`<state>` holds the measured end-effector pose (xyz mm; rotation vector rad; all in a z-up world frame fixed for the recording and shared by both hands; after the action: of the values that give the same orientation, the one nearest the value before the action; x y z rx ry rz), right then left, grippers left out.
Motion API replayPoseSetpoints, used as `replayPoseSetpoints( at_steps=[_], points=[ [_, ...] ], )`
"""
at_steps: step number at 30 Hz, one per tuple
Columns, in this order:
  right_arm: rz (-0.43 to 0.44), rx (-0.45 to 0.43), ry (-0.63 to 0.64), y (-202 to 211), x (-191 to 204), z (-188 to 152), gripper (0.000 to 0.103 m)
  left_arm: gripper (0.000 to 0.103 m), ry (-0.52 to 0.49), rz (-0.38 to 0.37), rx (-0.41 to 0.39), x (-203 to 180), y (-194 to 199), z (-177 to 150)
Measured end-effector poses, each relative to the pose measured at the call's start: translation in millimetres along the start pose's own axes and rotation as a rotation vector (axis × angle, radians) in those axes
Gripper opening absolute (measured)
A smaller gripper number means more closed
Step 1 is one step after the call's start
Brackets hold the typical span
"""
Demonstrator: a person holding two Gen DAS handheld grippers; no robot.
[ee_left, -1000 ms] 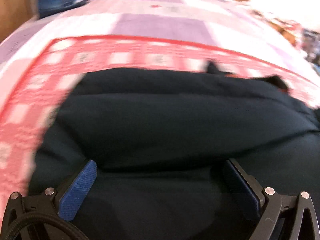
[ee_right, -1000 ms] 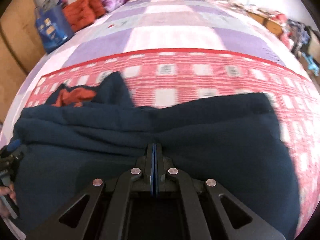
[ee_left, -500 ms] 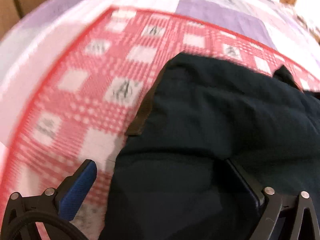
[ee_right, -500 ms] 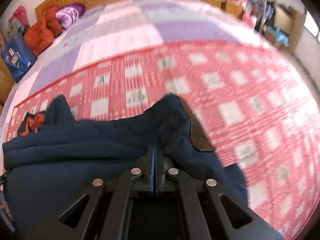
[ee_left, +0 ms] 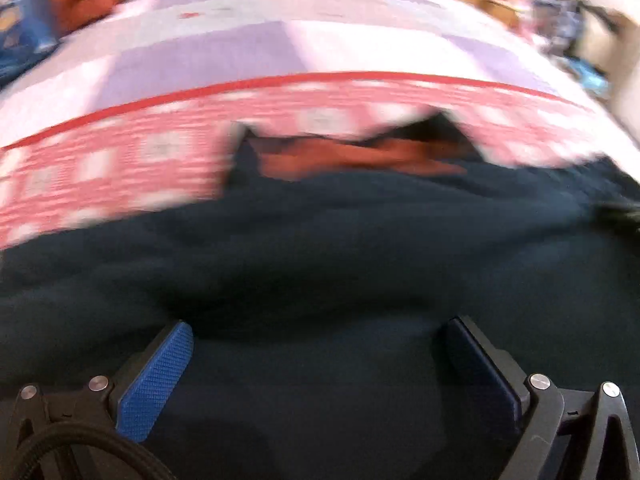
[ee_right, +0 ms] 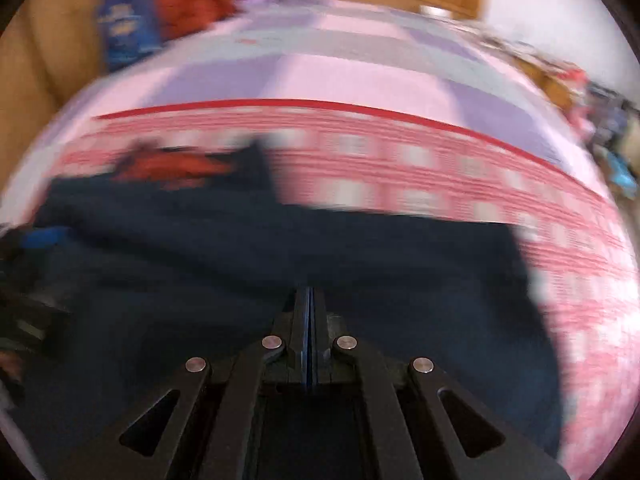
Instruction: Fold large clothes
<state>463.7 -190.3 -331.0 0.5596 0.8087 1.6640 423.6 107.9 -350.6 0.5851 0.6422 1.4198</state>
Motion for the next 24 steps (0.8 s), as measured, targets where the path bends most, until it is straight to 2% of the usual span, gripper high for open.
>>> replayPoseSetpoints(
  at_steps=[1,2,3,4,5,6,7,8,9,12,14,15,17,18,20,22,24],
  points=[
    [-0.061,0.023,-0.041,-5.3,-28.7,-2.3,0.0,0.103,0.032,0.048,0.002,26.2,-1.4,-0.4],
    [-0.083,0.06,-0.153,-11.3,-69.1,-9.8,0.0,0.103,0.06,0.08,0.008,47.7,-1.8,-3.7],
    [-0.018,0.084,-0.28,-14.7,-94.5,-17.9,0.0,0.103,0.099,0.114,0.021,74.5,-2.3,-10.7],
    [-0.013,0.097,-0.301,-16.2,-106.8,-22.1,0.0,0.103,0.14,0.148,0.033,102.1,-0.4,-19.3],
    [-0.045,0.097,-0.252,-15.6,-112.6,-24.5,0.0,0.103,0.164,0.173,0.036,117.2,1.0,-24.0],
    [-0.054,0.089,-0.186,-15.7,-109.4,-27.0,0.0,0.103,0.211,0.165,0.032,133.8,3.7,-29.2],
    [-0.063,0.08,-0.163,-15.5,-106.2,-28.0,0.0,0.103,0.218,0.13,0.03,136.8,3.3,-32.9],
    [-0.081,0.068,-0.14,-17.2,-103.0,-29.2,0.0,0.103,0.187,0.135,0.033,134.8,3.5,-36.9],
    [-0.089,0.064,-0.14,-20.4,-102.2,-30.6,0.0,0.103,0.157,0.153,0.039,132.6,2.2,-37.5],
    [-0.05,0.063,-0.206,-23.5,-109.4,-31.5,0.0,0.103,0.19,0.183,0.056,133.7,2.6,-33.4],
    [-0.043,0.049,-0.237,-10.0,-113.3,-27.6,0.0,0.103,0.16,0.219,0.059,122.6,16.0,-29.2],
    [-0.079,0.008,-0.205,5.9,-109.3,-22.6,0.0,0.103,0.137,0.206,0.036,108.8,28.7,-27.9],
    [-0.123,-0.093,-0.123,36.3,-95.1,-14.9,0.0,0.103,0.082,0.134,-0.041,72.2,60.4,-24.3],
    [-0.084,-0.159,-0.087,59.9,-73.7,-13.4,0.0,0.103,0.068,0.101,-0.066,55.3,73.4,-25.9],
    [-0.01,-0.205,-0.043,91.6,-32.1,-22.4,0.0,0.103,0.054,0.023,-0.097,13.7,100.6,-34.8],
    [0.09,-0.22,-0.01,119.7,20.3,-42.6,0.0,0.103,0.06,-0.045,-0.09,-28.1,120.8,-56.4],
    [0.179,-0.198,0.019,139.1,74.7,-71.4,0.0,0.103,0.085,-0.099,-0.041,-63.1,131.2,-87.3]
  ],
)
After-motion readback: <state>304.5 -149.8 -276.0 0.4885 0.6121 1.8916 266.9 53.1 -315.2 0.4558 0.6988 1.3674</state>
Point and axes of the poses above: each gripper's, at about its wrist camera, not at the fingertips, and y roughly against the way its jaws point, x to its left, z to its top, the point moved 8 cm from there along -y, roughly the way its jaws point, and after that the axes turned 12 degrees about -x, right-handed, at the moved point
